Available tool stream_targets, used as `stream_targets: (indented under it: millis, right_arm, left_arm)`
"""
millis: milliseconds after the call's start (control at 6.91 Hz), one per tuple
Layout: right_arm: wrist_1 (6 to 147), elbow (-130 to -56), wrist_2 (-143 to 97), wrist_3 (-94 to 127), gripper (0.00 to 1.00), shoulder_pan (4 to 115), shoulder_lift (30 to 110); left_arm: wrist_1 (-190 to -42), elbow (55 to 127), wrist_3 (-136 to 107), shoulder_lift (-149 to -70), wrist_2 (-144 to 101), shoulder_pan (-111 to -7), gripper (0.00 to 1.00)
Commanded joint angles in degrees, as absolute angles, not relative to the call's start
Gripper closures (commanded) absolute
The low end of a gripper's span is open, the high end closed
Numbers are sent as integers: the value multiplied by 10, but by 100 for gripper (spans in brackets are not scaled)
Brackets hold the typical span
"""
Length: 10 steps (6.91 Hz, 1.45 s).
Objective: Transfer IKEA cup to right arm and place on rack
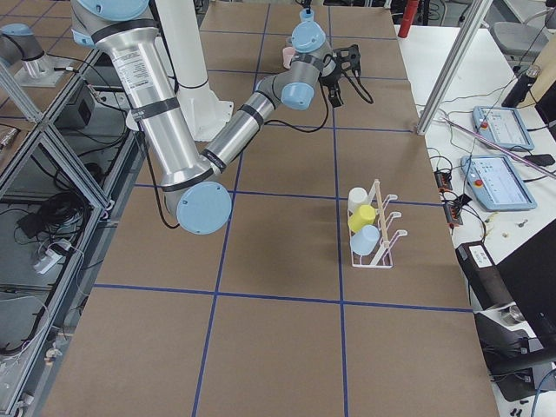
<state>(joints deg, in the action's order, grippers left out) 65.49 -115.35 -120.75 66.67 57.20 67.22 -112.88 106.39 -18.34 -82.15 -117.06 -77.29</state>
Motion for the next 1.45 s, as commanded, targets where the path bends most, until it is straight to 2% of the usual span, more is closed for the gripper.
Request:
stream_targets:
  millis: [0, 434, 1303]
  right_arm:
    - [648, -1132, -1188, 717, 0, 571, 637]
    - [419, -1043, -1155, 917, 0, 569, 625]
    - [237, -1034, -976, 1141, 0, 470, 606]
  left_arm:
    - [-1130, 1075, -296, -883, -1071, -788, 100]
    - [-1285, 1086, -621, -898, -1057, -750, 100]
    - [-1625, 1080, -1295, -931, -1018, -577, 100]
